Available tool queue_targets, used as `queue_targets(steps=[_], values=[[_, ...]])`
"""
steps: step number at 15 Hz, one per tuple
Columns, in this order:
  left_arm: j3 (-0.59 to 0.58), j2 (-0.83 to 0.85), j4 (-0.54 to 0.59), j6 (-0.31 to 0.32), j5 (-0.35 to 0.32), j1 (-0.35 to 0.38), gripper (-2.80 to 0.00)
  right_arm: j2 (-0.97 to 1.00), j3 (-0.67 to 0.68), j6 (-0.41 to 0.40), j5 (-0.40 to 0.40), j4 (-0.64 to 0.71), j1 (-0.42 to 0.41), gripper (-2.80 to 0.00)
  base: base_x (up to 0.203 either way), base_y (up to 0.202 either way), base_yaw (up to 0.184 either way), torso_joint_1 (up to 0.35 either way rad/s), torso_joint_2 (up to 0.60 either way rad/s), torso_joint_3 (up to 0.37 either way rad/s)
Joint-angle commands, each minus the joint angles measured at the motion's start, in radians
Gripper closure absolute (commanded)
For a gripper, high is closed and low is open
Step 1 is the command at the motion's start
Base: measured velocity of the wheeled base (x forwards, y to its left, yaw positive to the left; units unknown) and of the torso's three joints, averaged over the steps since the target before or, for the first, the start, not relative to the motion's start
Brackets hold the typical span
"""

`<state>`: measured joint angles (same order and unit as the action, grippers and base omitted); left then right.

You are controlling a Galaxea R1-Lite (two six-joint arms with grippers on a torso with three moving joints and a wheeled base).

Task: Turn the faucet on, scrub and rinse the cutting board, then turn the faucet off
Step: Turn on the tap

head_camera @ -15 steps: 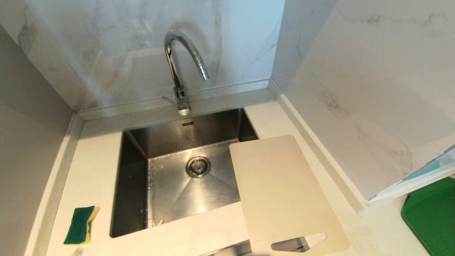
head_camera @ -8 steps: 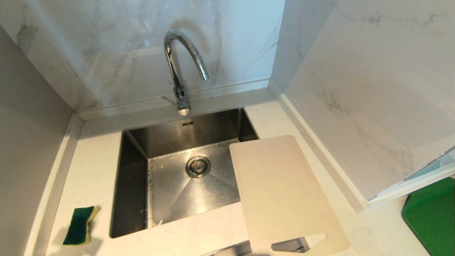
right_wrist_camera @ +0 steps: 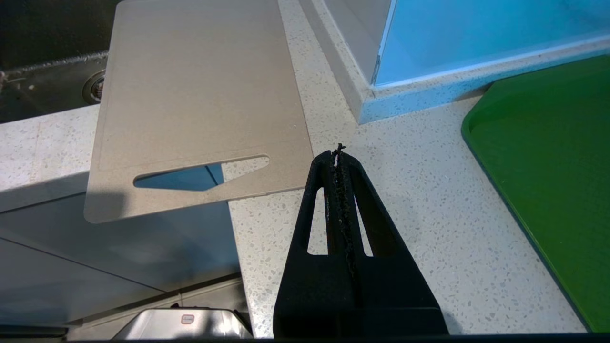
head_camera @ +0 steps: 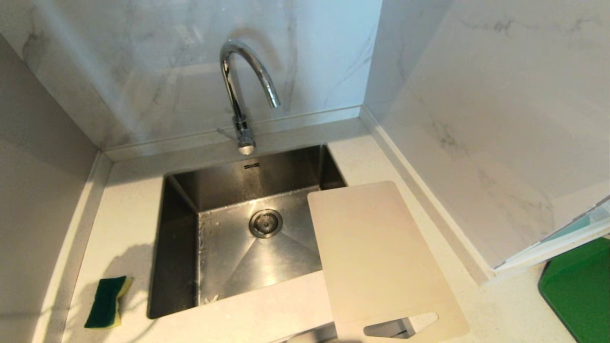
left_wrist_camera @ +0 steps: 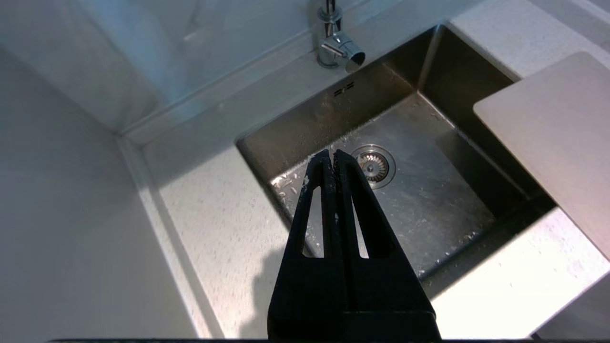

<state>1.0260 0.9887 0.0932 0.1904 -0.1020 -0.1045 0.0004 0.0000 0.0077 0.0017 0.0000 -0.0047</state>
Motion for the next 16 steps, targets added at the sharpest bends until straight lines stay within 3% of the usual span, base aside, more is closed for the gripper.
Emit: queue_targets(steps=[1, 6, 10, 13, 16], values=[[0.124, 0.225, 0.008, 0.004, 0.007, -0.032, 0.0, -0.001, 0.0, 0.0, 0.0, 0.0, 0.0, 0.0, 0.0, 0.0, 0.0, 0.0, 0.0, 0.0], [0.406, 0.57, 0.028, -0.004, 0.086, -0.108, 0.0, 0.0, 0.0, 0.0, 0.0, 0.0, 0.0, 0.0, 0.0, 0.0, 0.0, 0.0, 0.0, 0.0], [0.562, 0.762, 0.035, -0.06, 0.179, -0.171, 0.0, -0.001, 0.0, 0.0, 0.0, 0.0, 0.0, 0.0, 0.0, 0.0, 0.0, 0.0, 0.0, 0.0], [0.691, 0.884, 0.037, -0.157, 0.226, -0.204, 0.0, -0.002, 0.0, 0.0, 0.0, 0.0, 0.0, 0.0, 0.0, 0.0, 0.0, 0.0, 0.0, 0.0], [0.845, 0.968, 0.036, -0.246, 0.337, -0.232, 0.0, -0.001, 0.0, 0.0, 0.0, 0.0, 0.0, 0.0, 0.0, 0.0, 0.0, 0.0, 0.0, 0.0]])
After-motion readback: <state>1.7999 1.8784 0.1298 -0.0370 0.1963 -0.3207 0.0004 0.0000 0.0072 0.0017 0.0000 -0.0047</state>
